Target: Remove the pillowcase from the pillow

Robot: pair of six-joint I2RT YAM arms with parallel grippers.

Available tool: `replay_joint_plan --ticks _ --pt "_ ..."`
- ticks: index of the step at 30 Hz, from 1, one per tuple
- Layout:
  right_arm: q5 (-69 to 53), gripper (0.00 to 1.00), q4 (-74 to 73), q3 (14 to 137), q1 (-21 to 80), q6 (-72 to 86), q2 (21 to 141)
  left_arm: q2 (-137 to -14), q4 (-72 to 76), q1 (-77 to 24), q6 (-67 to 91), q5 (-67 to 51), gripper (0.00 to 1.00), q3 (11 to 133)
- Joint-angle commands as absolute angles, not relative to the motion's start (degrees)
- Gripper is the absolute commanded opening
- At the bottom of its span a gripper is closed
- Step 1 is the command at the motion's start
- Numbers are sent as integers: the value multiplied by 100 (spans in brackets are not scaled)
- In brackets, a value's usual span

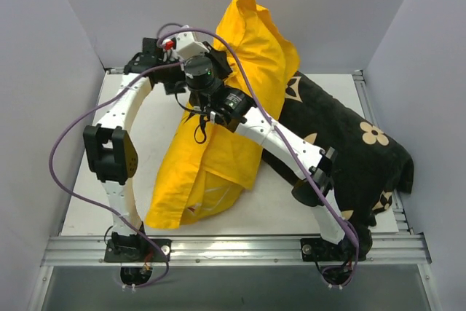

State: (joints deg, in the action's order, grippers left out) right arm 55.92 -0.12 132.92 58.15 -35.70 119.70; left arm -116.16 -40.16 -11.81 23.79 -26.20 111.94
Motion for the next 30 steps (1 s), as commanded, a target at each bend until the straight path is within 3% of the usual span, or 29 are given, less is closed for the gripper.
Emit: replay_joint_plan --ticks 1,9,15,21,24,30 --pt "5344 0 71 13368 5687 -2876 11821 -10794 -3885 -441 3417 -1373 91 11207" --pt "4634 0 -701 13403 5292 -1909 12058 -9320 -3859 -273 3498 -71 94 10742" --pt "2999 0 -1107 12886 4870 -224 11813 -7791 -3438 -360 3595 123 94 9099" --pt "1540 0 -1178 12771 4439 728 11821 -6558 -3472 -1271 2832 105 98 7894" --pt "1144 0 -1169 12805 4281 1072 11883 -6136 -3629 -2062 2480 499 97 7639" --pt "791 0 -1160 12981 4210 1292 12014 -5679 -3911 -2408 2311 370 97 7322"
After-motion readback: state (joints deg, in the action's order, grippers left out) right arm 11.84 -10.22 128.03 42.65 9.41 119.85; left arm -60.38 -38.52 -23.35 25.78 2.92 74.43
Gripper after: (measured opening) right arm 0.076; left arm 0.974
